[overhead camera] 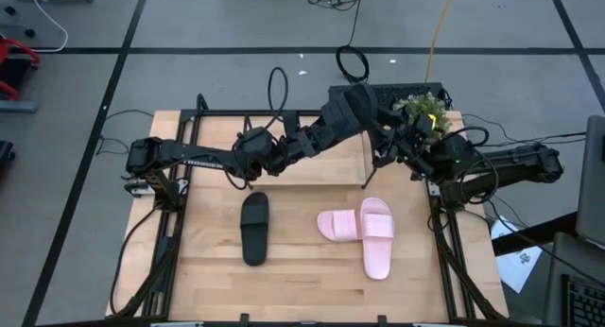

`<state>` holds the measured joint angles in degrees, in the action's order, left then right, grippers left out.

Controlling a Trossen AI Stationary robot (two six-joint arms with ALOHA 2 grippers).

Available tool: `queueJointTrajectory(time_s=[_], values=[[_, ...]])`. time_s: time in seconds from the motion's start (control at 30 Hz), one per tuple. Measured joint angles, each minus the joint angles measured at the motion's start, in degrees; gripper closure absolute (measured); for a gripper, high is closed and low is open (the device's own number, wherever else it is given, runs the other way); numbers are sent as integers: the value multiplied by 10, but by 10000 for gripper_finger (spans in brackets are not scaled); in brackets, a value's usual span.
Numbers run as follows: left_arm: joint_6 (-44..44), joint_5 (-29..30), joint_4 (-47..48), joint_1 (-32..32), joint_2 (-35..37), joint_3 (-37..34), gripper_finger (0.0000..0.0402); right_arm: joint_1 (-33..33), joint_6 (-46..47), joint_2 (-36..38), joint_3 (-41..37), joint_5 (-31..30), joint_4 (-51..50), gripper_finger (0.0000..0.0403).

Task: Pick and place slides into the shelf
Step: Put the right black slide on the shelf

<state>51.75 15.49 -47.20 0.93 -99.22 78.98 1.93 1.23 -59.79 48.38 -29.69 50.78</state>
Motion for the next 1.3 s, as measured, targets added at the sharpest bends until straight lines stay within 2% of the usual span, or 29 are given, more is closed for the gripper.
queueJointTrajectory(time_s=[0.13, 0.37, 0.7, 0.93, 1.13, 1.3], values=[[0, -6, 2, 0, 0, 0, 401, -3, 0, 0, 0, 13, 0, 261], [-3, -18, 6, -1, 0, 0, 400, -4, -9, 0, 0, 13, 0, 367], [-5, -33, 3, -14, 0, 0, 363, -4, -27, 3, 0, 15, 9, 370], [-54, -96, 0, -17, 8, 0, 356, -4, -35, 34, 0, 23, -11, 370], [-136, -141, 5, -17, 14, 0, 355, -4, -28, 74, 0, 24, -63, 370], [-153, -169, 17, -17, 14, 0, 355, -4, -15, 100, 0, 12, -100, 370]])
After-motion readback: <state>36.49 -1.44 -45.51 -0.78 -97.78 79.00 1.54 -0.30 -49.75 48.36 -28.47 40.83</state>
